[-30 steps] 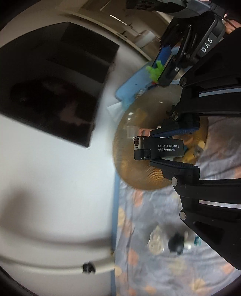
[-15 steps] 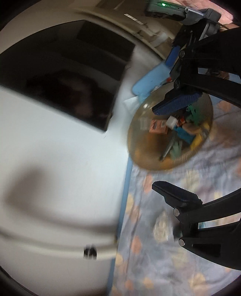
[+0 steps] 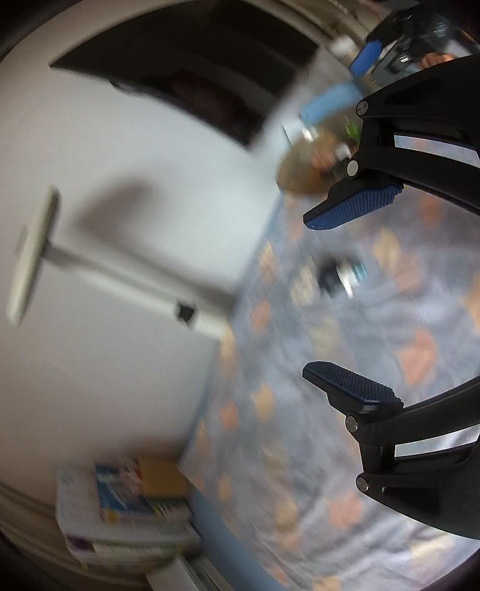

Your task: Organize rigid objects

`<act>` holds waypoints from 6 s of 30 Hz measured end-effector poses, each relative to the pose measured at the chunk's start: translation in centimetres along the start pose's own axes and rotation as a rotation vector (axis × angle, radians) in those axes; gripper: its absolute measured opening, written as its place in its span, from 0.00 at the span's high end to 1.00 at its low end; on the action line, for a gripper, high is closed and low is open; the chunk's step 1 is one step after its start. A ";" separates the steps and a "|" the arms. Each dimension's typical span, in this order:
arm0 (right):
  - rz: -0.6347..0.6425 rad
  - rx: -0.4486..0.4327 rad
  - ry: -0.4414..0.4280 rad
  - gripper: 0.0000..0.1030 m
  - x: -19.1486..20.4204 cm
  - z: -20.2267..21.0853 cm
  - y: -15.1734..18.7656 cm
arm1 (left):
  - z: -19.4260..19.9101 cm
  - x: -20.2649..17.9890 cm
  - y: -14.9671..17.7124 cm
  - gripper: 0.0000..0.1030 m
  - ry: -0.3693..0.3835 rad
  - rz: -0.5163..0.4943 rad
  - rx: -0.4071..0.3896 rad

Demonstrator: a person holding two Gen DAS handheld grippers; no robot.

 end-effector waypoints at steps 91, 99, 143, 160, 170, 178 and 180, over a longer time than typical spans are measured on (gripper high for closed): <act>0.067 0.363 -0.170 0.38 5.7 -13.5 12.4 | -7.7 4.2 10.3 0.38 -0.006 -0.167 0.436; 0.027 0.425 -0.174 0.38 5.8 -17.9 12.3 | -6.2 2.5 11.8 0.32 0.075 -0.343 0.456; 0.138 0.375 -0.158 0.36 5.4 -1.5 20.0 | 2.4 -0.7 16.7 0.56 0.054 -0.245 0.335; 0.174 0.121 0.063 0.47 -3.4 -0.2 6.9 | 0.3 -12.7 2.9 0.56 0.207 -0.307 0.076; -0.090 0.055 0.207 0.47 -14.1 -3.3 0.3 | -9.5 -22.4 2.8 0.56 0.322 -0.281 0.186; -0.208 0.148 0.211 0.46 -17.3 -6.0 4.3 | -12.0 -24.5 5.3 0.47 0.331 -0.265 0.205; -0.209 0.143 0.217 0.38 -17.8 -6.3 4.3 | -11.4 -24.3 4.8 0.18 0.328 -0.266 0.178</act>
Point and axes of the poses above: each gripper's, at about its wrist camera, not at the fingertips, and z roughly against the way its jaws point, x to its left, y to its underside, the point moved 9 cm from there along -z, roughly the way its jaws point, and after that the axes turned 9 degrees about -x, right-handed, at the moved point
